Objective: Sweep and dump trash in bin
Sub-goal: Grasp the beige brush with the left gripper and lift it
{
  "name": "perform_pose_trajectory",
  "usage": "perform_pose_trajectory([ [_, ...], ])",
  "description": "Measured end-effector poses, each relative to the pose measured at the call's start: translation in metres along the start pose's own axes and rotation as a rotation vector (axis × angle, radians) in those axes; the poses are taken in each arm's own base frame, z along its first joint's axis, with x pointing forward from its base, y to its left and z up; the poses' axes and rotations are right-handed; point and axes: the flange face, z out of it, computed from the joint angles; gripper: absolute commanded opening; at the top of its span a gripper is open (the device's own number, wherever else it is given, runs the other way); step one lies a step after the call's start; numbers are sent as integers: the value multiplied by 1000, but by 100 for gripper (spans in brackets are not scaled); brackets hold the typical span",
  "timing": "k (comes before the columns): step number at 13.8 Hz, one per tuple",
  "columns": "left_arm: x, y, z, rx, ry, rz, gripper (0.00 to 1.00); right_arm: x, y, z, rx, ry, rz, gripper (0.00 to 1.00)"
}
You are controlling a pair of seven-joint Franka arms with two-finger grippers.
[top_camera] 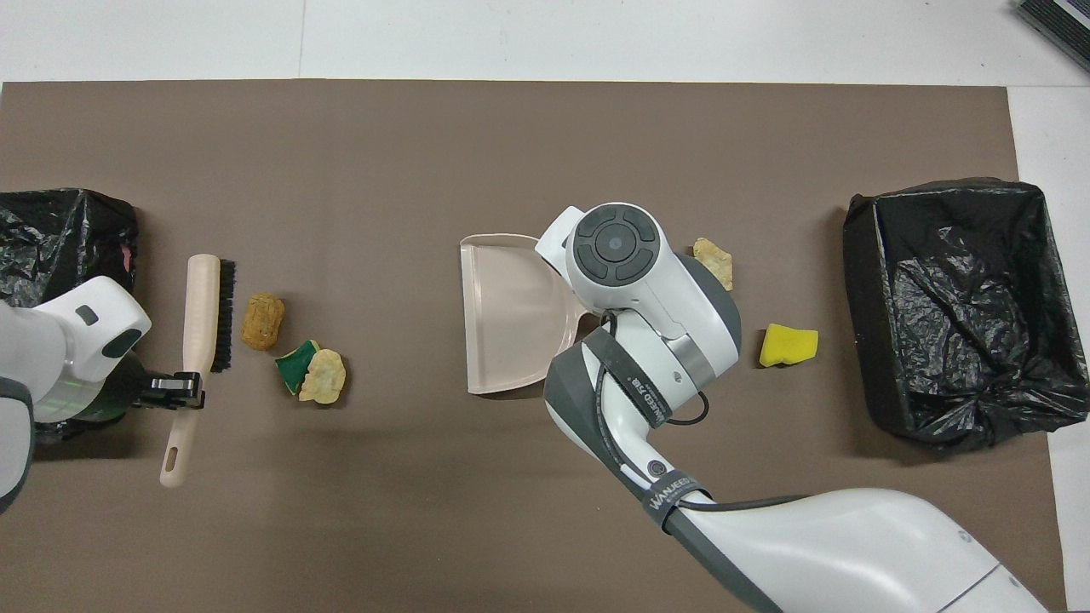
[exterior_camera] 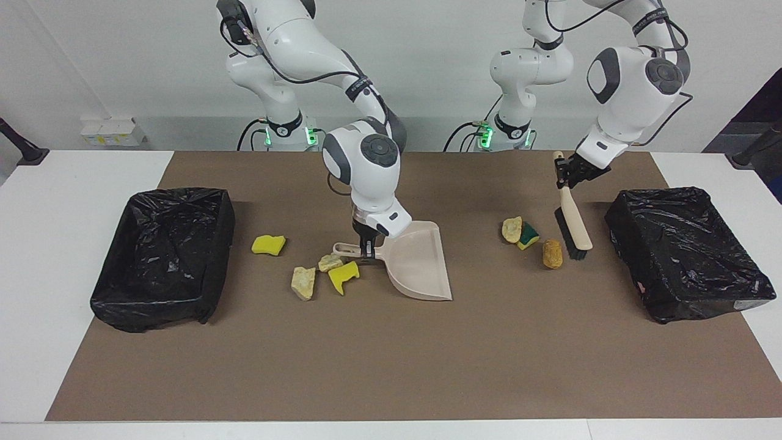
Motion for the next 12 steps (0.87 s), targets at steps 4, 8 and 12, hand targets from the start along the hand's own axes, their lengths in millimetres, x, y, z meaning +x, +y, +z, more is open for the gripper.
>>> perform_pose_trajectory([
  [4, 19, -22, 35, 6, -46, -24, 0, 0, 0, 0, 1, 0, 0, 0],
  [8, 10, 0, 78, 17, -87, 21, 0, 0, 0, 1, 1, 0, 0, 0],
  [12, 4, 47, 91, 30, -84, 31, 0, 0, 0, 1, 2, -1, 0, 0],
])
